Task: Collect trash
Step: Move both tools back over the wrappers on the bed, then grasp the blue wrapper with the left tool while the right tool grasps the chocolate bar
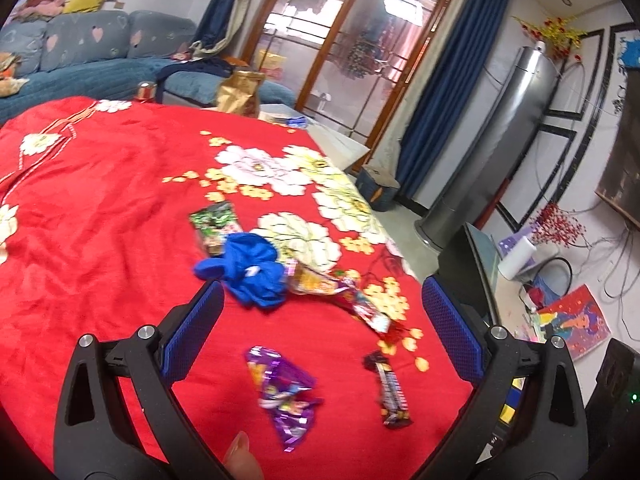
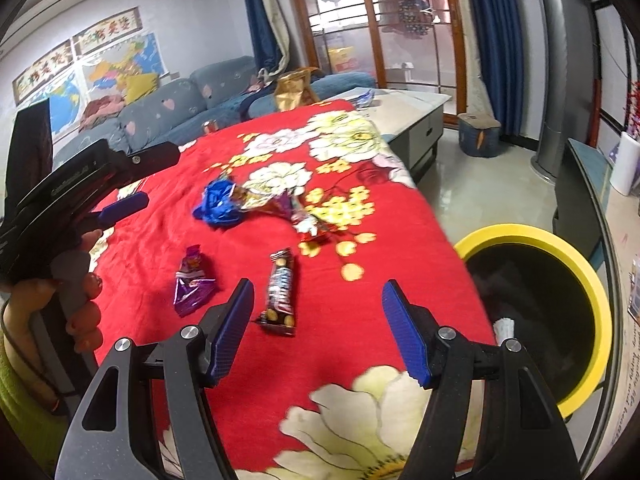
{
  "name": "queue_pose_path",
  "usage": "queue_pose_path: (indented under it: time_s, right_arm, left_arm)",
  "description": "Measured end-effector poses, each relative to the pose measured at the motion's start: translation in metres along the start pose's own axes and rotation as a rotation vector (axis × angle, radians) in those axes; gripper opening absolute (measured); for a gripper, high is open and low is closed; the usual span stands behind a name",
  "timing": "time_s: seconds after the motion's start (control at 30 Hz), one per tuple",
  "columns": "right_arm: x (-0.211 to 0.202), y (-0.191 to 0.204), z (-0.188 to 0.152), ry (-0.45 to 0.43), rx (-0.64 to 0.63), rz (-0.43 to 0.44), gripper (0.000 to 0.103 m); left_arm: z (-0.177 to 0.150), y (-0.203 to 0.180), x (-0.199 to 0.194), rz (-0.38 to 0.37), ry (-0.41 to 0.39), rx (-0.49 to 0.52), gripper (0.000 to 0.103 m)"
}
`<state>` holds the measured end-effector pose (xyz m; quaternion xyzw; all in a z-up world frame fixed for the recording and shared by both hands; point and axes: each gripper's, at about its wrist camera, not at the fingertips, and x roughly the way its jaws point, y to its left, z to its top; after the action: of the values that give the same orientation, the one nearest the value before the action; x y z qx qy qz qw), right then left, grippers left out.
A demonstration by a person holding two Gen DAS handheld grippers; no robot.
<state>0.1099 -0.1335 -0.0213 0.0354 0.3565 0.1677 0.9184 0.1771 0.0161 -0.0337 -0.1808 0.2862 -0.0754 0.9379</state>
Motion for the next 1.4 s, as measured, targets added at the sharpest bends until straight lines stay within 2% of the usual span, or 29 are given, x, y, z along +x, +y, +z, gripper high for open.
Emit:
queue_pose_path:
  time_s: [0.13, 0.23, 0.4, 0.5, 0.57, 0.77, 0.97, 1.07, 1.4]
  right_arm:
    - [0.014, 0.012, 0.001, 0.029, -0.010, 0.020, 0.064]
    - [0.023, 0.019, 0.001, 0.042, -0.026, 0.028, 0.064]
    - [0.039, 0.027, 0.002, 0.068, -0.035, 0.029, 0.064]
    - [0.048, 0.027, 0.002, 0.087, -0.031, 0.030, 0.060]
    - [0.054, 0.025, 0.001, 0.102, -0.024, 0.030, 0.056]
    - [0.066, 0.021, -0.008, 0.150, -0.005, 0.047, 0.037]
    - [0.061, 0.022, -0.015, 0.156, -0.006, 0.066, 0.029]
    - [0.060, 0.024, -0.017, 0.159, -0.010, 0.074, 0.029]
    - [0.056, 0.028, -0.020, 0.167, -0.018, 0.094, 0.028]
  left_arm:
    - [0.001, 0.018, 0.002, 0.030, 0.005, -0.025, 0.091]
    - [0.004, 0.032, 0.007, 0.052, 0.015, -0.046, 0.087]
    - [0.007, 0.054, 0.019, 0.077, 0.047, -0.093, 0.078]
    - [0.008, 0.064, 0.029, 0.077, 0.075, -0.126, 0.068]
    - [0.008, 0.070, 0.037, 0.070, 0.099, -0.152, 0.063]
    - [0.005, 0.081, 0.062, 0.046, 0.159, -0.214, 0.062]
    - [0.002, 0.084, 0.079, 0.055, 0.194, -0.254, 0.056]
    - [0.002, 0.083, 0.082, 0.067, 0.196, -0.245, 0.048]
    - [-0.003, 0.076, 0.083, 0.041, 0.227, -0.207, 0.004]
